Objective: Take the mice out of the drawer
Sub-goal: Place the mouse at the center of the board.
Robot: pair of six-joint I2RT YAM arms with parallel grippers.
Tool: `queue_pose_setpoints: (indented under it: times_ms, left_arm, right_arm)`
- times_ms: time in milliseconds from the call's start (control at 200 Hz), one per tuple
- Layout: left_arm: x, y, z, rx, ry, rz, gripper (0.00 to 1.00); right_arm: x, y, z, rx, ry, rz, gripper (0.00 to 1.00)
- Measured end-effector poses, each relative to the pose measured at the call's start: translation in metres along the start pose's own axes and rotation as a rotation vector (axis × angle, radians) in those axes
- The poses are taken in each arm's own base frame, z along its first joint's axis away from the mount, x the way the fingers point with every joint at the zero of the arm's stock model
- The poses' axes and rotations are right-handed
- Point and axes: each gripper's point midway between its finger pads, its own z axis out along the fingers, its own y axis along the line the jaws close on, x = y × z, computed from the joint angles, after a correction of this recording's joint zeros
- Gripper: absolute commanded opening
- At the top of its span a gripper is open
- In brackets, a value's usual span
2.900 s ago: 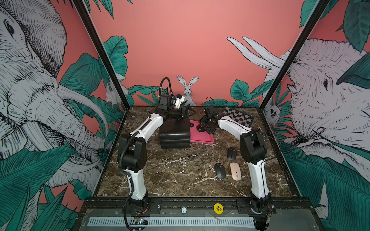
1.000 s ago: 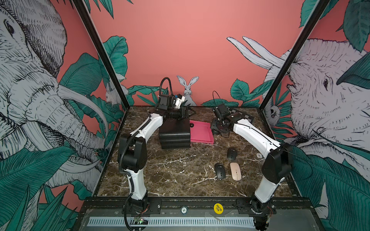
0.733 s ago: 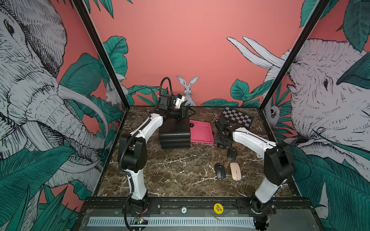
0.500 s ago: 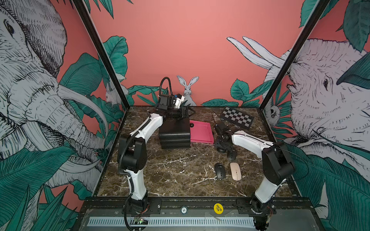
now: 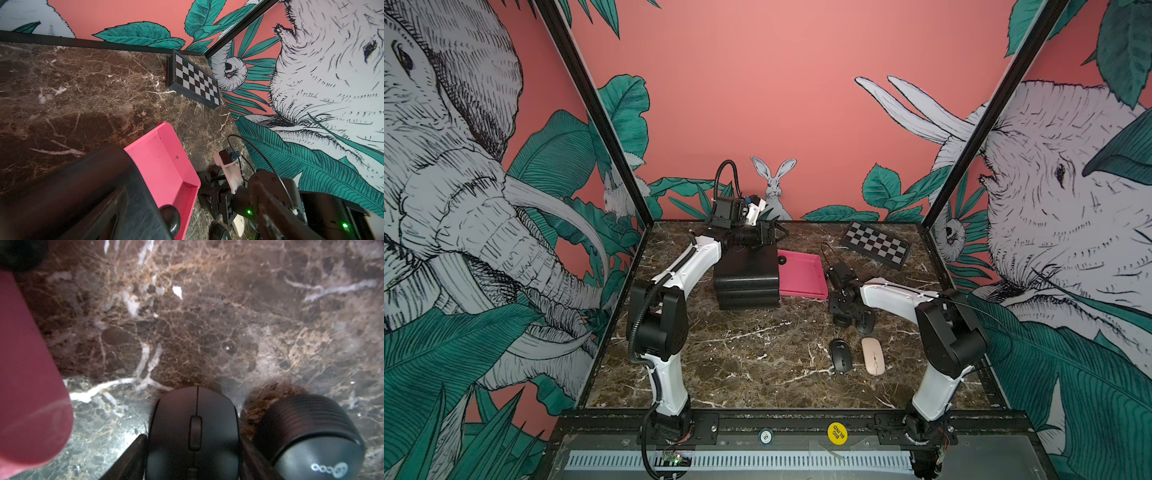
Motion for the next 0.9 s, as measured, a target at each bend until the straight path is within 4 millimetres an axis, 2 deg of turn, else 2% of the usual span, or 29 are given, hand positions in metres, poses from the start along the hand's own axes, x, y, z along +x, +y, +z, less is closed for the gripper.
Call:
queue_pose_setpoints:
  times_ms: [200,340,570,665,775,900]
  left_arm:
    - [0.000,0.000,0.000,0.000,0.000,0.000,0.96]
    - [0.000,-0.001,-0.002,-0.007,0.004,-0.006,0.96]
    - [-0.002,0.003,-0.011,-0.058,0.022,-0.044,0.96]
    - [-0.004,0.010,-0.022,-0.094,0.016,-0.062,0.96]
    - [-0.007,0.023,-0.041,-0.159,0.003,-0.084,0.96]
    - [-0.011,0.041,-0.070,-0.259,-0.025,-0.090,0.96]
  right_arm:
    - [-0.003,0.003,-0.002,-0.014,-0.014,0.005,0.75]
    - [-0.014,0.007,-0.017,-0.041,-0.051,0.018,0.76]
    - [-0.070,0.026,-0.075,-0.165,-0.207,0.101,0.76]
    - [-0.091,0.026,-0.088,-0.236,-0.240,0.190,0.73]
    - [-0.111,0.018,-0.083,-0.318,-0.233,0.341,0.65]
    - [-0.126,0.008,-0.058,-0.381,-0.179,0.517,0.63]
